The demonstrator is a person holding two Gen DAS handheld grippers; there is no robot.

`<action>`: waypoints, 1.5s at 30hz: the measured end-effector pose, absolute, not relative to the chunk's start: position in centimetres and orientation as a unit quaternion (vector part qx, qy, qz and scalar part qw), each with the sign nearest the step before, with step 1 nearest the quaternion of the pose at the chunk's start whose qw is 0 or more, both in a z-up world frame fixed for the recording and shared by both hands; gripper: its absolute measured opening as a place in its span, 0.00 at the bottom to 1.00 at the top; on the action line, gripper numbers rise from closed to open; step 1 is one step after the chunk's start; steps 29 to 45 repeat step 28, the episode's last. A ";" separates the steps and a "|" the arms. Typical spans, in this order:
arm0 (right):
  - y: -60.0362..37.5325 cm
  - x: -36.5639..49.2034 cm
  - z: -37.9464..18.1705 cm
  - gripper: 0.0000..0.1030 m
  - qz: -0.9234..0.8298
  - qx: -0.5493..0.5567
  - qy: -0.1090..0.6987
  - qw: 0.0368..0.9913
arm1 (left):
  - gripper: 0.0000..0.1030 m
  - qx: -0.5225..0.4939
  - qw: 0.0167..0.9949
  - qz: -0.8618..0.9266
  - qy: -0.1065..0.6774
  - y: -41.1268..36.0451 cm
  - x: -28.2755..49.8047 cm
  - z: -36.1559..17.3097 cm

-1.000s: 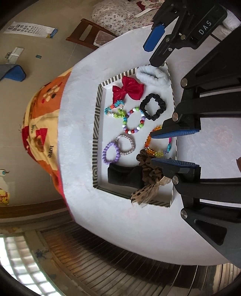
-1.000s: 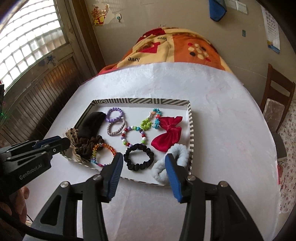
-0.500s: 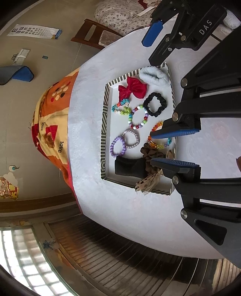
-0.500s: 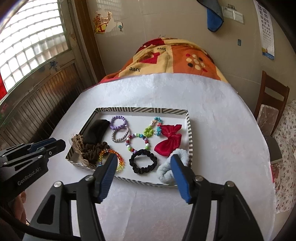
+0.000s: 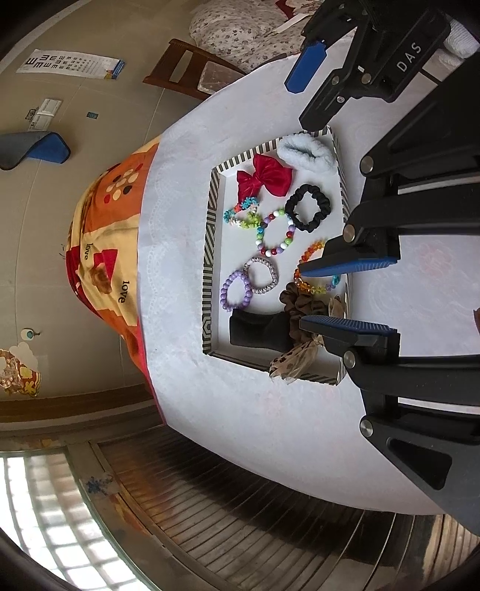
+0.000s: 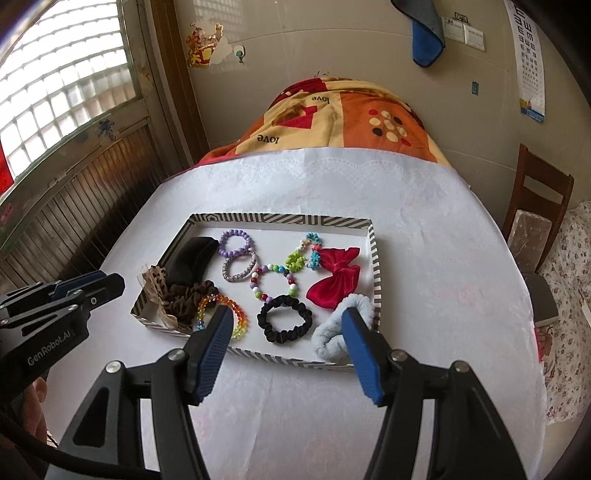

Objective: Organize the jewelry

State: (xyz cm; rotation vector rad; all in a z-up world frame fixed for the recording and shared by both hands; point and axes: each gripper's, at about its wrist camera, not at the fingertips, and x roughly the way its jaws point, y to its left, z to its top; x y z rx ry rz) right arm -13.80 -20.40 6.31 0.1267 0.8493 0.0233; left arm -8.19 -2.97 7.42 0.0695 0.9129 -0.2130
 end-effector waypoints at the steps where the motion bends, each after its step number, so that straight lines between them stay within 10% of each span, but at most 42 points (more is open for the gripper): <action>1: -20.4 -13.8 6.3 0.62 0.011 0.061 0.412 0.909 | 0.13 0.033 0.892 -0.102 0.440 -2.9 -8.2 7.4; 45: -20.8 -13.2 5.3 0.62 0.017 0.058 0.426 0.903 | 0.13 0.024 0.885 -0.107 0.452 -2.8 -7.6 6.4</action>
